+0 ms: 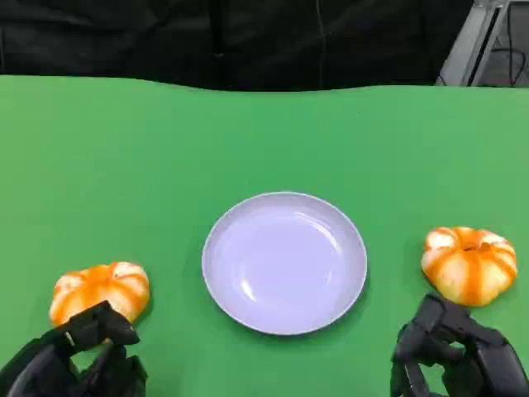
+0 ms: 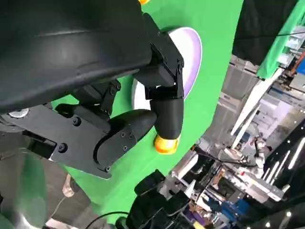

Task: Grasp the bread from the table and place it into the plate.

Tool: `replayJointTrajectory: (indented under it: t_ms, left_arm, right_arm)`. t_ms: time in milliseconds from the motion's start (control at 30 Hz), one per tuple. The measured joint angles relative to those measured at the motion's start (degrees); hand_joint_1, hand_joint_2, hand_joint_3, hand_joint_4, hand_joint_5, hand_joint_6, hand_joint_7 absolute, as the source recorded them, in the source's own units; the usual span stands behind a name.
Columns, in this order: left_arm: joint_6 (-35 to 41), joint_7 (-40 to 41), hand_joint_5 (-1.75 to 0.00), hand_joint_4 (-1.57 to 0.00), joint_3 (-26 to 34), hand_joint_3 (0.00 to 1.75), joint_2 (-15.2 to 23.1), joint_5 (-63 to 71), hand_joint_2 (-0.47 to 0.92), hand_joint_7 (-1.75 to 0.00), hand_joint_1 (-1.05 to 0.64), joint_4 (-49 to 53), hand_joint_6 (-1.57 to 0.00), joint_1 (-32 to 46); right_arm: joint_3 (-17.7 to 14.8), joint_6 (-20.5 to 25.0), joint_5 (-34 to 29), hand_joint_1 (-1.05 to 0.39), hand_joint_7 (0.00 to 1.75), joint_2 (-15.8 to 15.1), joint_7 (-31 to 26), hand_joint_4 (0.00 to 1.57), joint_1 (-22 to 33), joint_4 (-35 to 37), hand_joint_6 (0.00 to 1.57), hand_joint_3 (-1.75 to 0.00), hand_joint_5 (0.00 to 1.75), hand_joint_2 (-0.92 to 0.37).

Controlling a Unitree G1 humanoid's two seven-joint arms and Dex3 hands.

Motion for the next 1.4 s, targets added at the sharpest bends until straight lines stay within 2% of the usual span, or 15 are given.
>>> replayJointTrajectory:
  t_ms: [533,600,667,733,767,800,833,867,933,1100,1133,1200,1233,1333,1400]
  left_arm:
    - [-1.1,0.0,-1.75,-0.83,-0.5,0.99,0.0,0.4,0.7,-1.74,-0.12,0.1,-0.69,0.0]
    - [-1.2,0.0,-1.75,-0.8,-0.5,0.99,0.0,0.5,0.69,-1.6,-0.09,0.1,-0.71,0.0]
    - [-1.8,0.0,-1.75,-0.79,-0.5,0.99,0.0,0.8,0.68,-1.53,-0.09,0.1,-0.73,0.0]
    - [-2.3,0.0,-1.52,-0.65,-0.5,0.8,-0.1,0.9,0.67,-1.18,-0.2,0.1,-0.69,0.0]
    - [-2.4,0.1,-1.34,-0.62,-0.5,0.55,-0.3,0.9,0.79,-0.93,-0.26,0.1,-0.7,0.0]
    - [-2.7,0.6,-1.24,-0.61,-0.3,0.41,-0.6,1.0,0.86,-0.77,-0.29,0.1,-0.72,0.0]
    - [-3.8,1.0,-1.03,-0.59,0.1,0.32,-1.3,1.1,0.89,-0.52,-0.34,0.2,-0.75,0.0]
    - [-5.0,1.2,-0.95,-0.59,0.5,0.29,-1.8,1.3,0.91,-0.42,-0.35,0.3,-0.77,0.0]
    - [-7.5,1.7,-0.88,-0.6,1.2,0.27,-2.6,2.0,0.92,-0.32,-0.37,0.7,-0.79,-0.1]
    - [-8.7,1.8,-0.86,-0.6,1.5,0.27,-2.8,2.2,0.92,-0.28,-0.37,1.5,-0.8,-0.1]
    - [-8.8,1.8,-0.52,-0.36,1.5,0.4,-2.9,2.2,0.92,-0.13,-0.65,1.6,-0.55,-0.1]
    - [-15.6,4.4,-0.23,-0.24,1.0,0.47,-2.8,9.6,0.92,-0.04,-0.81,1.9,-0.41,0.0]
    - [-19.9,6.5,-0.15,-0.19,0.8,0.48,-2.6,14.3,0.92,-0.01,-0.86,1.9,-0.37,0.0]
    - [-32.2,14.0,-0.06,-0.12,0.8,0.45,-0.9,29.0,0.92,0.0,-0.93,1.9,-0.33,0.0]
    - [-37.6,19.2,-0.06,-0.15,0.7,0.35,0.7,38.7,0.92,-0.02,-0.96,1.9,-0.38,-0.1]
  right_arm:
    - [0.0,0.0,0.0,-0.15,1.59,0.0,0.0,0.82,0.0,0.0,0.73,-1.26,1.75,-0.53]
    - [0.0,0.0,0.0,-0.15,1.58,0.0,0.0,0.82,0.0,0.0,0.73,-1.25,1.75,-0.53]
    - [0.0,0.0,0.0,-0.15,1.58,0.0,0.0,0.82,0.0,0.0,0.73,-1.25,1.75,-0.54]
    - [0.0,0.0,0.0,-0.15,1.58,0.0,0.0,0.82,0.0,0.0,0.73,-1.24,1.75,-0.54]
    - [0.0,0.0,0.0,-0.15,1.58,0.0,0.0,0.83,0.0,0.0,0.74,-1.24,1.75,-0.54]
    - [0.0,0.0,0.0,-0.15,1.58,0.0,0.0,0.83,0.0,0.0,0.74,-1.24,1.75,-0.54]
    - [0.0,-0.1,0.0,-0.15,1.58,0.0,0.0,0.83,0.0,0.1,0.74,-1.24,1.75,-0.54]
    - [0.0,-0.1,0.0,-0.15,1.59,0.0,0.0,0.83,0.0,0.1,0.74,-1.24,1.75,-0.54]
    - [0.0,-0.1,0.0,-0.16,1.59,0.0,0.0,0.83,0.0,0.1,0.74,-1.24,1.75,-0.54]
    - [0.0,-0.1,0.0,-0.16,1.59,0.0,0.0,0.83,0.0,0.1,0.74,-1.24,1.75,-0.54]
    - [0.0,-0.1,0.0,-0.16,1.59,0.0,0.0,0.83,0.0,0.1,0.73,-1.24,1.75,-0.54]
    - [0.1,-0.1,-0.1,-0.16,1.59,0.1,0.0,0.83,0.0,0.1,0.73,-1.24,1.75,-0.53]
    - [0.1,-0.1,-0.1,-0.16,1.59,0.1,0.0,0.83,0.0,0.1,0.73,-1.24,1.75,-0.53]
    - [0.1,-0.1,-0.1,-0.15,1.59,0.1,0.0,0.83,0.0,0.1,0.73,-1.25,1.75,-0.53]
    - [0.1,-0.1,-0.1,-0.15,1.59,0.1,0.0,0.83,0.0,0.1,0.73,-1.25,1.75,-0.53]
